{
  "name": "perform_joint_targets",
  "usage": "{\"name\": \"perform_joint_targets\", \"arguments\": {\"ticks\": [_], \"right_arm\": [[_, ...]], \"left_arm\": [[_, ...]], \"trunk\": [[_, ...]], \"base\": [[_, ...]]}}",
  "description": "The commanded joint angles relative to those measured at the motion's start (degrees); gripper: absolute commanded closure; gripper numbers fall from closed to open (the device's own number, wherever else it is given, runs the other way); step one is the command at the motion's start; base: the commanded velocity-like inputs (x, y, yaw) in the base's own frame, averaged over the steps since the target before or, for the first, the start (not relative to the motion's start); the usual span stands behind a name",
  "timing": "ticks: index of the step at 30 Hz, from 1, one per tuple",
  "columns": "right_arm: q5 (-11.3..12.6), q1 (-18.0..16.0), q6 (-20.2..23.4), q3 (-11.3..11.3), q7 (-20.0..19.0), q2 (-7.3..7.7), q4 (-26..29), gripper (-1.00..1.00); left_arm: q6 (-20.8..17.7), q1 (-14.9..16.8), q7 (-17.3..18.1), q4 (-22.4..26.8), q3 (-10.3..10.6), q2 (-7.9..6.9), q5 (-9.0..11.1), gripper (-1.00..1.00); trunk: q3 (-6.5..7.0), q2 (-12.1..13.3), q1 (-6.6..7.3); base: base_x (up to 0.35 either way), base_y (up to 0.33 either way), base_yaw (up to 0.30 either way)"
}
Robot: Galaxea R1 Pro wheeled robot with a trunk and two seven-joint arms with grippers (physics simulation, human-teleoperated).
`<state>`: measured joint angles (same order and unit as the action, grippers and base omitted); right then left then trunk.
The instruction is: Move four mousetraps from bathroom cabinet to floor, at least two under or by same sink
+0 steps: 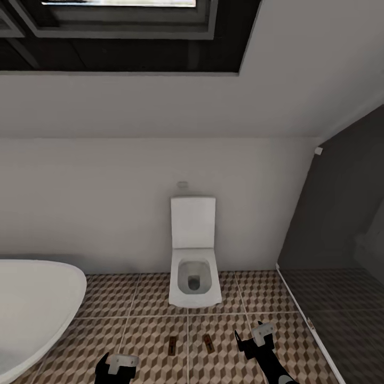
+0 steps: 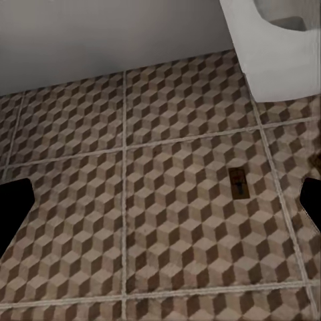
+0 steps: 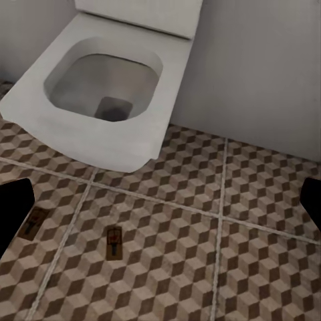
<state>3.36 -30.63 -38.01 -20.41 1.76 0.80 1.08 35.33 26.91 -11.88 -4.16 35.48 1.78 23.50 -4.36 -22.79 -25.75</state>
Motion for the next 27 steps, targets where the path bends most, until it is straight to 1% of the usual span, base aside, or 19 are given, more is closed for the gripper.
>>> {"name": "perform_joint_targets", "arguments": {"ticks": [1, 5, 11, 14, 15, 17, 18, 20, 22, 25, 27], "right_arm": [[0.3, 0.0, -0.1, -0.5, 0.2, 0.02, 0.0, -1.00], [0.4, 0.0, -0.1, -0.5, 0.2, 0.33, 0.0, -1.00], [0.5, 0.0, -0.2, -0.4, 0.1, 1.40, -0.1, -1.00], [0.6, 0.7, -0.3, -0.4, 0.0, 2.66, -0.2, -1.00], [0.7, 1.7, -0.3, -0.4, -0.1, 3.54, -0.1, -1.00], [0.7, 2.9, -0.4, -0.5, -0.2, 4.19, -0.1, -1.00], [0.7, 4.0, -0.7, -0.4, -0.2, 4.64, -0.1, -1.00], [0.7, 5.2, -1.3, -0.5, -0.2, 4.93, -0.2, -1.00], [0.8, 7.1, -2.8, -0.5, -0.1, 5.16, -0.2, -1.00], [0.8, 9.5, -5.0, -0.5, 0.0, 5.22, -0.2, -1.00], [0.9, 11.0, -6.3, -0.5, 0.1, 4.99, -0.2, -1.00]], "left_arm": [[0.3, 0.1, -0.2, -0.2, 0.5, 0.25, 0.2, -1.00], [0.3, 0.1, -0.4, -0.2, 0.4, 0.73, 0.2, -1.00], [0.3, 0.1, -0.6, -0.2, 0.3, 0.54, 0.3, -1.00], [0.3, 0.0, -0.6, -0.2, 0.3, 0.27, 0.4, -1.00], [0.3, 0.0, -0.7, -0.2, 0.3, 0.17, 0.4, -1.00], [0.3, -0.1, -0.7, -0.2, 0.3, 0.10, 0.4, -1.00], [0.3, -0.1, -0.7, -0.2, 0.3, 0.07, 0.4, -1.00], [0.3, -0.2, -0.7, -0.2, 0.3, 0.07, 0.4, -1.00], [0.2, -0.2, -0.8, -0.2, 0.3, 0.02, 0.4, -1.00], [0.2, -0.6, -0.8, -0.3, 0.2, -0.11, 0.5, -1.00], [0.0, -1.5, -0.8, -0.3, 0.2, -0.58, 0.5, -1.00]], "trunk": [[-0.10, -0.1, -0.04], [-0.04, -0.1, -0.04], [-0.03, -0.1, -0.04], [-0.02, -0.1, -0.04], [-0.02, -0.1, -0.04], [-0.02, -0.1, -0.04], [-0.02, -0.1, -0.04], [-0.02, -0.1, -0.04], [-0.02, -0.1, -0.04], [-0.02, -0.1, -0.04], [-0.02, -0.1, -0.04]], "base": [[0.000, 0.000, 0.000], [0.000, 0.000, 0.000], [0.000, 0.000, 0.000], [0.000, 0.000, 0.000], [0.000, 0.000, 0.000], [0.000, 0.000, 0.000], [0.000, 0.000, 0.000], [0.000, 0.000, 0.000], [0.000, 0.000, 0.000], [0.000, 0.000, 0.000], [0.000, 0.000, 0.000]]}}
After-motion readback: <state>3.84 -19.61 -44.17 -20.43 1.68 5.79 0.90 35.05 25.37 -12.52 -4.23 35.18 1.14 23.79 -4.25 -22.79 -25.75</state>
